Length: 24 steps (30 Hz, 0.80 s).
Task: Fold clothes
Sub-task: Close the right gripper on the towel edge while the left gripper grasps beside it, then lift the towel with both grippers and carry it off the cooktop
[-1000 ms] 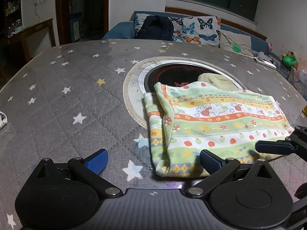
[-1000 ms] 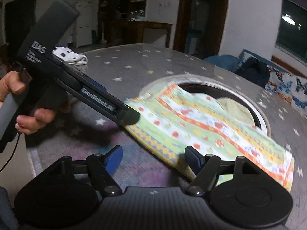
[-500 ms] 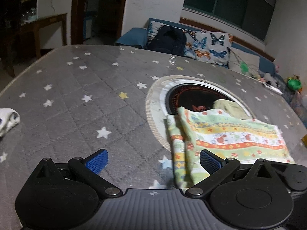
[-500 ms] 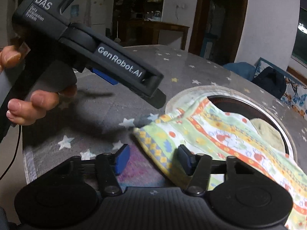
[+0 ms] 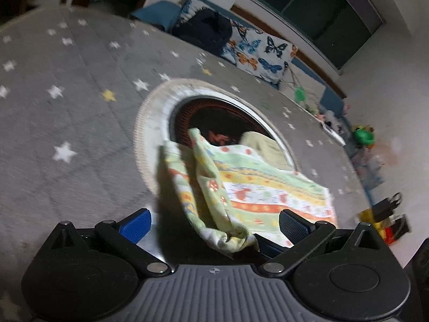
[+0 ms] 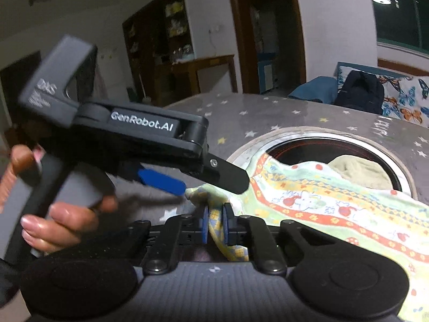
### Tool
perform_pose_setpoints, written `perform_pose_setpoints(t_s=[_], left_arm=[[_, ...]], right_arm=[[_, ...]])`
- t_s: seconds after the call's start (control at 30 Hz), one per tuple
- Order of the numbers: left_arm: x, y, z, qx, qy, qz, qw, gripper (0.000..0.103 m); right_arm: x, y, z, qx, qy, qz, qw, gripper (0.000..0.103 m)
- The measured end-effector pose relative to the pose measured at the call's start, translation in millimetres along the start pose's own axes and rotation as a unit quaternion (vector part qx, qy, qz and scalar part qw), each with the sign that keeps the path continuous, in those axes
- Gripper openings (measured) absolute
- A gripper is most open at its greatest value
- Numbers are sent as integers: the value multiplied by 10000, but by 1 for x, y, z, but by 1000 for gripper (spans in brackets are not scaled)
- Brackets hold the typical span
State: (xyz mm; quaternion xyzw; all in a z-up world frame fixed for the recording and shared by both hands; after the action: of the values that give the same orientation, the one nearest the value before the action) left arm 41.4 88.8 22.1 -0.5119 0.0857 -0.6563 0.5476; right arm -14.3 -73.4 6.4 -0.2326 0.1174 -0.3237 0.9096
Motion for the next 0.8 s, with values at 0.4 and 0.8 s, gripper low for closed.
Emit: perform_pose_setpoints(t_s=[0.4, 0.8], left_arm=[[9, 33, 10, -369, -229, -414, 9982, 85], [7, 45, 4, -378, -116, -271, 9989, 17]], right_arm=[[13, -21, 3, 291, 362, 142, 9988, 9], [13, -24, -4, 243, 269, 272, 9990, 9]])
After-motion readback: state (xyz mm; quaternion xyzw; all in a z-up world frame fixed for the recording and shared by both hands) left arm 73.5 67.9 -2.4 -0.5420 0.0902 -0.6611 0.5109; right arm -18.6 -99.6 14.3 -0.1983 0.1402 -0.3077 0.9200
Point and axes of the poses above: each gripper's, at about its wrist camera, not at the fingertips, and y roughly the way its jaws point, x to its right, z to its top, the point moved 2 cm from there along y, roughly the way its jaws point, and after that the axes turned 6 degrees about -y, right-handed, at the moved point
